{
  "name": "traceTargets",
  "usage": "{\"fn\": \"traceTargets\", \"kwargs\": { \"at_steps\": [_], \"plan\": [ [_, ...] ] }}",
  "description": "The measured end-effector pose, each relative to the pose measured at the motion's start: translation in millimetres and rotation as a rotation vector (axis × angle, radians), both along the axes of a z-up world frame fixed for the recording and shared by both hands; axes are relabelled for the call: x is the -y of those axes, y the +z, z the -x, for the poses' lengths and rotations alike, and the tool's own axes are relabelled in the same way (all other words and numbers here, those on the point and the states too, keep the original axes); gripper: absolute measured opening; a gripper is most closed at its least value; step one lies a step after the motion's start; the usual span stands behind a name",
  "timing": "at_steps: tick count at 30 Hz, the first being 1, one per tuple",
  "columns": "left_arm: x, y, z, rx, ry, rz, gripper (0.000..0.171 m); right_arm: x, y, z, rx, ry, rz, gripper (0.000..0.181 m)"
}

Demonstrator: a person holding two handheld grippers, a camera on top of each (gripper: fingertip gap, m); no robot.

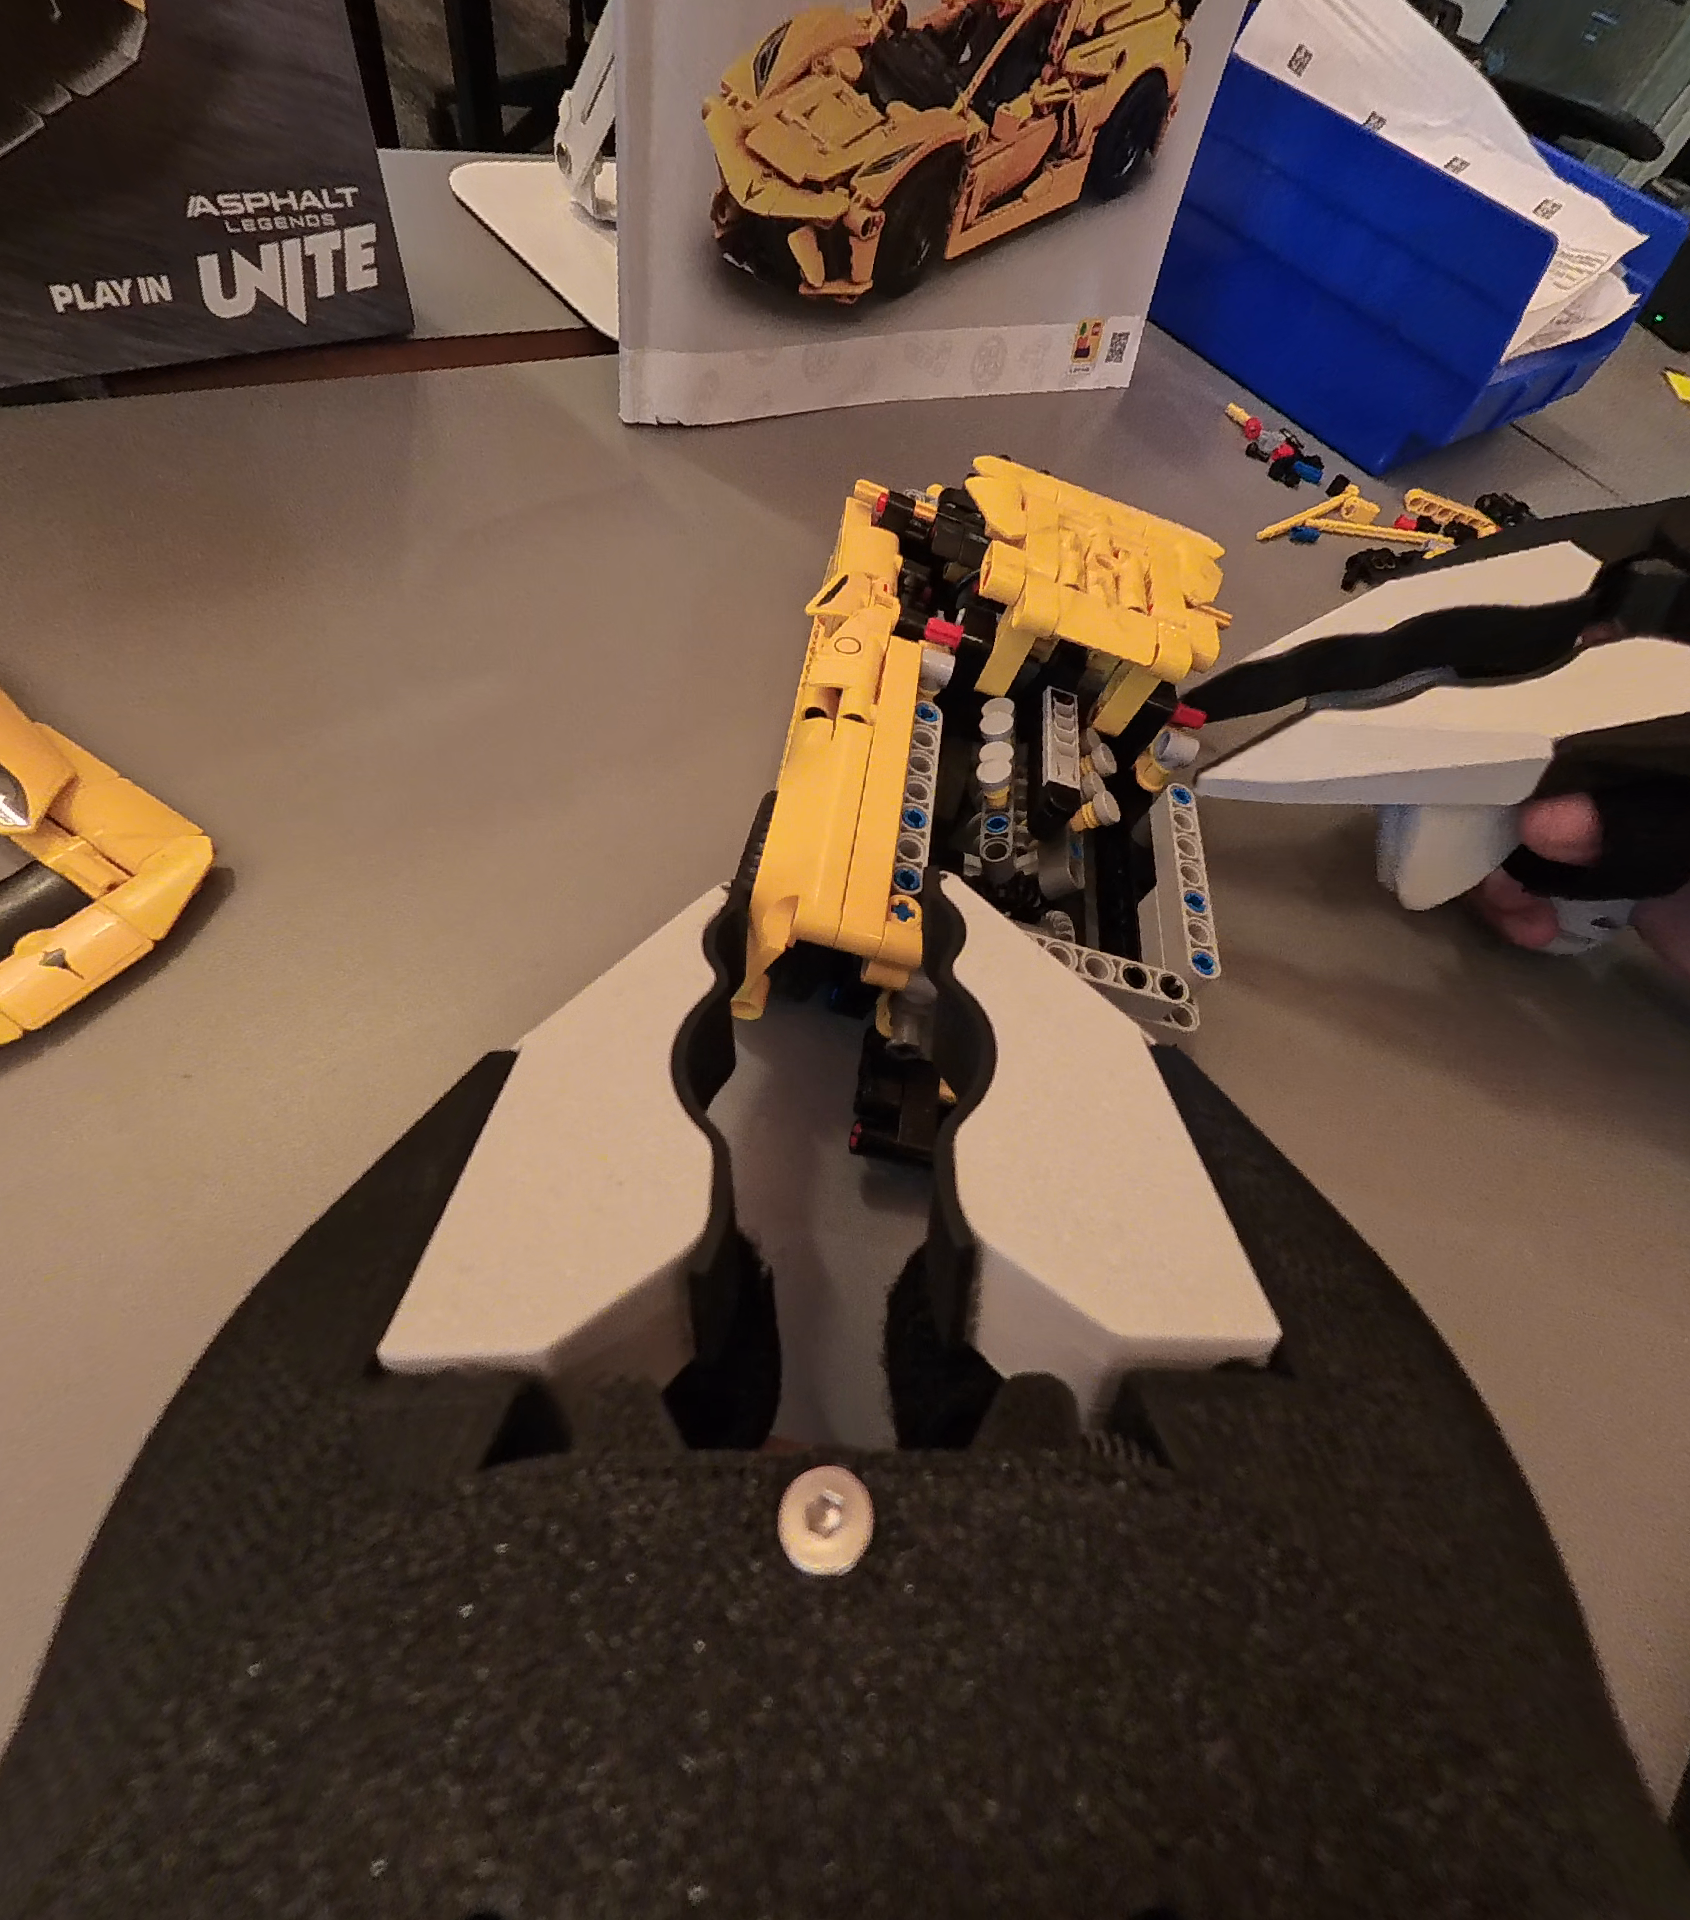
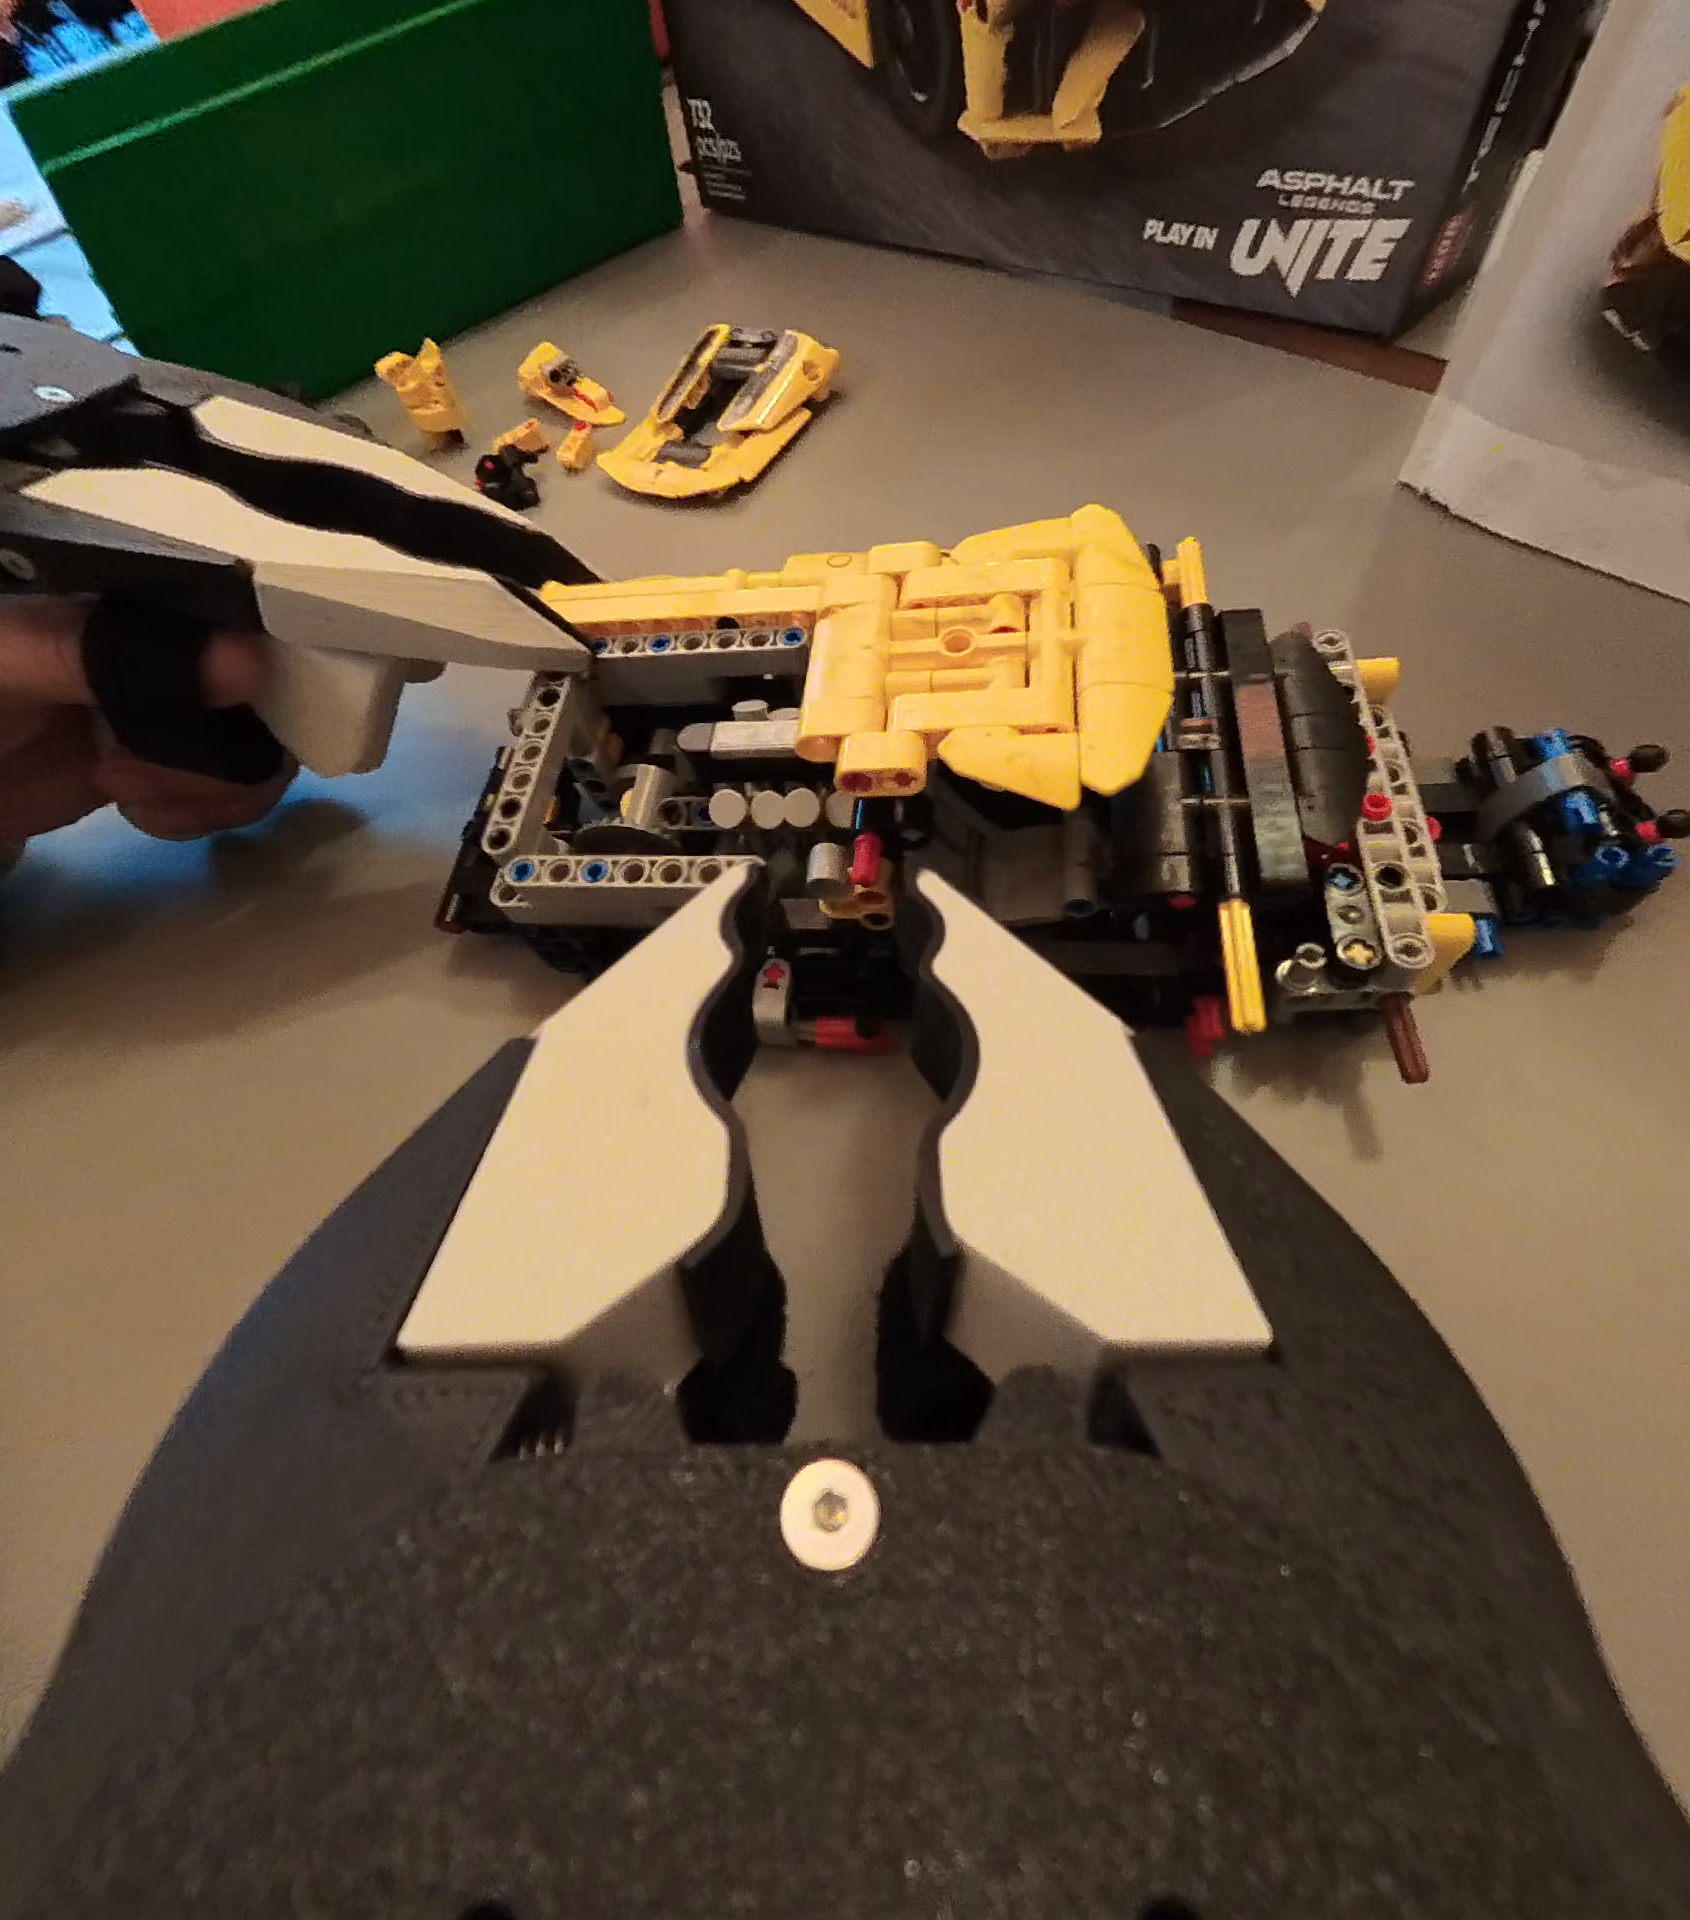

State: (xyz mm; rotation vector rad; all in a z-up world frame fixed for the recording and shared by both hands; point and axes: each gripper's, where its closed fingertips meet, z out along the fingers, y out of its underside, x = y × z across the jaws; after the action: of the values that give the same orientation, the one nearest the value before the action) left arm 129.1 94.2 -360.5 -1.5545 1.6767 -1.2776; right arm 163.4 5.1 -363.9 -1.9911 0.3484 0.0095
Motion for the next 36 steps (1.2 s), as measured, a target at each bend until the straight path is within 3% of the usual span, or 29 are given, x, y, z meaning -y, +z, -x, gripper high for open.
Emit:
{"fn": "traceTargets", "kwargs": {
  "at_steps": [7,12,19,22,26,28,32,36],
  "plan": [
    [0,0,1,-0.003,-0.003,0.012,0.032,5,7,1,0.094,-0.021,0.031,0.016],
    [0,0,1,-0.004,-0.002,0.012,0.032,3,9,5,0.328,-0.044,0.103,0.018],
    [1,0,1,-0.005,-0.007,0.006,0.032,0,11,10,0.492,0.018,0.152,0.024],
    [0,0,1,-0.009,-0.024,0.002,0.032,8,25,14,0.605,0.175,0.172,0.022],
    [0,0,1,-0.006,-0.035,0.008,0.032,17,35,29,0.655,0.606,0.353,0.023],
    [0,1,1,-0.005,-0.038,0.005,0.031,6,48,40,0.700,0.781,0.359,0.011],
    [-1,2,4,-0.022,-0.042,0.015,0.032,-3,20,21,0.751,0.972,0.676,0.022],
    [18,19,15,0.010,-0.157,-0.009,0.062,-5,10,17,0.805,1.056,0.794,0.022]
  ]
}}
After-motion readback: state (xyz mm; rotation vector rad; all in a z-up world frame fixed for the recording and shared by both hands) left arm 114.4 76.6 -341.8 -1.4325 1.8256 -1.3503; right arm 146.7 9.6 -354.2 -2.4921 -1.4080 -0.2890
